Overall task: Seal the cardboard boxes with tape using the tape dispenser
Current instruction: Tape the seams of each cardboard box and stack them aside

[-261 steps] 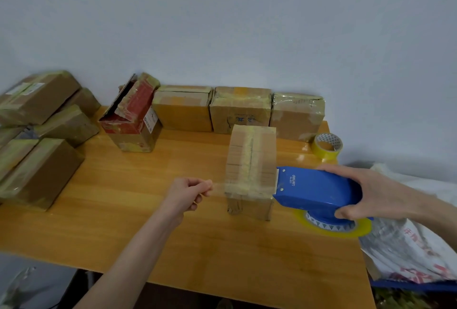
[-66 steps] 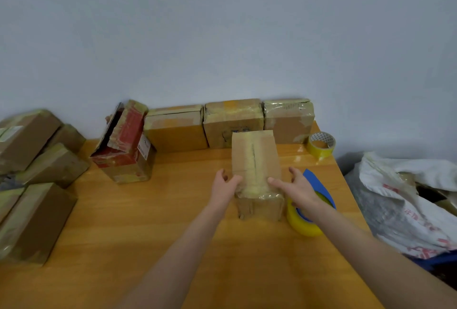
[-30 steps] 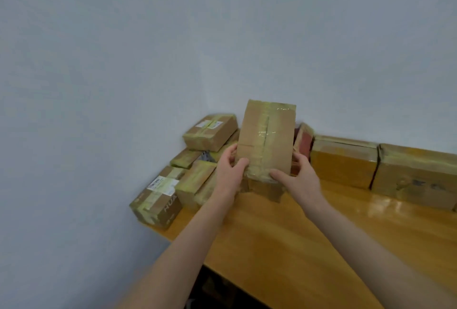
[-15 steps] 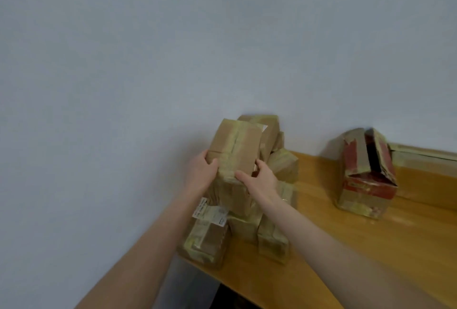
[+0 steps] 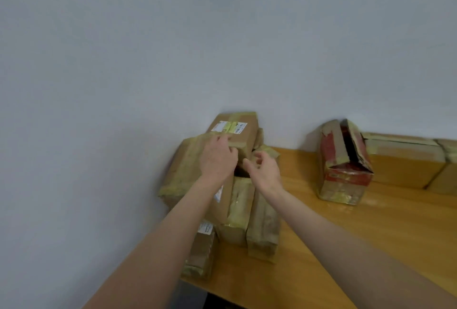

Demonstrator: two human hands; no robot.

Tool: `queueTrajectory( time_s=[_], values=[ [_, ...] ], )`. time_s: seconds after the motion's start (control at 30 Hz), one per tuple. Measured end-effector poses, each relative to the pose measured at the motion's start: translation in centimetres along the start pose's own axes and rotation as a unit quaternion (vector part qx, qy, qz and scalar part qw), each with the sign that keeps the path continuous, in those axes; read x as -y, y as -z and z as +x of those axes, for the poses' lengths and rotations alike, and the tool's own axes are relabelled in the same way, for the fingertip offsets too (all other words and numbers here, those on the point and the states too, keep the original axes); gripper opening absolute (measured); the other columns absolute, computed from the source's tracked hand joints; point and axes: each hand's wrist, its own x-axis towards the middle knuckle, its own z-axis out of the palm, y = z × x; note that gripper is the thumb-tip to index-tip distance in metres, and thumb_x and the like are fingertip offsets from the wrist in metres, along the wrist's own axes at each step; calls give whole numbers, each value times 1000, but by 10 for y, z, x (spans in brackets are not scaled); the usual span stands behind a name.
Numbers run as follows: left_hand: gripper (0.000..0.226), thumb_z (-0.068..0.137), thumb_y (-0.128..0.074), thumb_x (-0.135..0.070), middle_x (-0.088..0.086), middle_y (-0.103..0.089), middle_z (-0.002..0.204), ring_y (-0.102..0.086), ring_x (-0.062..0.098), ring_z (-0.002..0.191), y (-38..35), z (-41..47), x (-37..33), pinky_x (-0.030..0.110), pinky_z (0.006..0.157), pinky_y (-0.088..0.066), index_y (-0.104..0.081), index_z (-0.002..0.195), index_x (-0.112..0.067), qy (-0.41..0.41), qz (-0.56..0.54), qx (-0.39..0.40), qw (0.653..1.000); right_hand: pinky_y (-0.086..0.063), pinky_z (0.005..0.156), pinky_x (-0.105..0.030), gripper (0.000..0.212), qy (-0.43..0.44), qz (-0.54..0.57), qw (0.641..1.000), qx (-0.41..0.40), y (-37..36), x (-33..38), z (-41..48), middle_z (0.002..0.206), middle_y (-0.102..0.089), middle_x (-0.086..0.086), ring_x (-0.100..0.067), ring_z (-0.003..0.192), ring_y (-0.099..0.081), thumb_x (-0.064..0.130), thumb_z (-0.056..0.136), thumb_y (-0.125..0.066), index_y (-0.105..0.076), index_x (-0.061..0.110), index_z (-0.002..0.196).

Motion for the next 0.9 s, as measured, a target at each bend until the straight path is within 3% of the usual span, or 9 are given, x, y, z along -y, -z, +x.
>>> queueTrajectory(
  time_s=[0.1,0.2,0.33,0.4,0.53,0.67,0.8,0.9],
  values=[
    [43,95,-45,-22,2,-43,143,-45,20,126,-36,3,-50,34,96,-41,-46,138,-18,-30,-53,67,996,-44,101,-41,51,-28,-33,996,-80,59,-26,5,135,-46,-7,-24,119,-51,41,92,-59,-45,21,137],
    [46,95,-47,-28,5,-43,143,-46,23,127,-80,-5,-99,37,102,-41,-45,139,-17,-50,-88,137,985,-44,101,-41,54,-73,-61,984,-149,123,-63,6,138,-42,-9,-28,122,-49,40,91,-62,-42,21,138],
    [55,97,-50,-33,9,-38,148,-40,25,133,-132,-15,-152,38,106,-36,-33,147,-15,-31,-157,206,965,-46,97,-43,67,-149,-39,969,-191,196,-114,8,142,-37,-11,-30,121,-49,43,87,-66,-36,19,142],
    [62,99,-49,-35,10,-30,154,-33,26,139,-155,-16,-175,38,110,-31,-24,151,-13,-6,-200,229,953,-45,95,-41,76,-172,-19,969,-179,222,-139,13,146,-36,-12,-31,126,-46,44,85,-69,-32,17,146],
    [68,100,-45,-39,10,-18,159,-20,26,145,-199,-4,-210,39,115,-23,-13,154,-12,62,-235,215,946,-35,109,-46,91,-166,26,978,-119,248,-180,38,154,-31,-9,-30,140,-32,48,82,-72,-23,16,152],
    [70,100,-41,-44,12,-21,158,-24,29,144,-237,3,-234,41,114,-26,-11,154,-11,164,-279,195,926,-36,112,-46,95,-136,89,987,-9,266,-209,68,155,-33,-4,-26,140,-35,52,82,-70,-20,15,153],
    [62,99,-41,-48,12,-46,145,-47,29,129,-261,-24,-254,41,107,-41,-36,146,-9,185,-244,167,937,-51,96,-41,97,-115,25,993,-1,293,-238,81,135,-51,-1,-21,117,-55,73,67,-69,-38,20,142],
    [41,100,-40,-46,9,-72,99,-70,22,86,-265,-50,-260,35,76,-58,-58,115,-12,214,-294,194,911,-55,81,-39,69,-80,-94,992,18,328,-259,89,119,-55,4,-16,99,-58,67,74,-66,-46,31,129]
  ],
)
